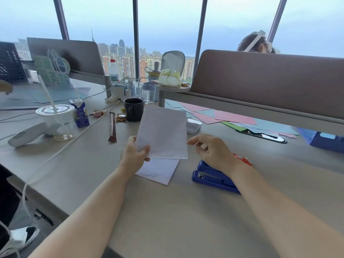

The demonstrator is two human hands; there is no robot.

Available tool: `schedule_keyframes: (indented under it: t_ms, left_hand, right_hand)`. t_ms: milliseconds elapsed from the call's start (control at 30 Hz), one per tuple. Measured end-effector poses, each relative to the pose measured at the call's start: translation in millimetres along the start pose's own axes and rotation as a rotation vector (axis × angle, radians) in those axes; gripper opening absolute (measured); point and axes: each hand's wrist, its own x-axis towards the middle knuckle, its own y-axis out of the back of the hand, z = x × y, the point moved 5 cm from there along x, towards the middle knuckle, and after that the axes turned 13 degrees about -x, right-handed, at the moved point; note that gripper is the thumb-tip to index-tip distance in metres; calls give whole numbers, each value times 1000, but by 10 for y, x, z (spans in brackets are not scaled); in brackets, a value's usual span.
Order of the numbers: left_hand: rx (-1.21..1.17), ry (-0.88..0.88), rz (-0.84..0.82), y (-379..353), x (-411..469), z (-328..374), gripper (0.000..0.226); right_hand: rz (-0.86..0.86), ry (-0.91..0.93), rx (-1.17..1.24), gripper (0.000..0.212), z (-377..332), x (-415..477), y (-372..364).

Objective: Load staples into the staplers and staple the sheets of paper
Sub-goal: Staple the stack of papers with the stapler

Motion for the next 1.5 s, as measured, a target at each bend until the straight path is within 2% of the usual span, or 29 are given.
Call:
schedule_keyframes:
  t_ms: [100, 167, 233, 333, 400, 500, 633, 733, 833, 933, 1067, 1267, 1333, 1433, 1467, 1500]
  left_hand:
    - [-60, 40, -38, -54, -4, 28, 24]
    - [-121, 82, -101, -122, -6, 49, 28]
    - [-168, 121, -158, -201, -28, 109, 32]
    - [-185, 111, -178, -306, -66, 227, 42]
    - [-114, 23, -158, -380, -87, 326, 42]
    - [6, -145, -130, -558, -177, 567, 27]
    - [-33, -337, -243, -876, -429, 889, 26]
    - [-14, -462, -303, -1039, -557, 1005, 19]
    - [-32, -507, -359, -1197, -670, 1081, 8]
    - [-82, -502, -372, -1307, -762, 1114, 28]
    - [-83, -525, -425, -1460, -853, 1112, 27]
    - [-89, -543, -456, -1680, -946, 1167, 21]
    - [-97, -559, -448, -1767, -1007, 1222, 25]
    - [-139, -576, -432, -1912, -1092, 1327, 22]
    - [-163, -582, -426, -1963, -1121, 1370, 16]
    - [-188, -594, -418, -2016, -1156, 1416, 12]
  right_hand:
    - [4, 101, -118, 25, -53, -37, 30]
    - [64, 131, -135, 18, -93, -58, 110]
    - [126, 137, -100, 11, -111, -88, 215]
    - [189, 94, 8, 12, -83, -145, 371]
    - [237, 36, 67, 13, -45, -191, 484]
    - [277, -7, 96, 13, -31, -262, 659]
    - [359, -50, 180, 9, 24, -379, 907]
    - [399, -105, 313, 22, 88, -469, 1048]
    - [379, -181, 302, 21, 144, -585, 1132]
    - [341, -261, 312, 30, 238, -710, 1158]
    - [334, -346, 348, 40, 350, -884, 1201]
    - [369, -342, 395, 39, 423, -1149, 1351]
    - [374, -324, 382, 26, 438, -1274, 1445]
    - [305, -343, 228, 4, 517, -1470, 1545]
    - [286, -369, 159, 7, 566, -1545, 1573]
    - [290, -401, 86, 19, 633, -1634, 1605]
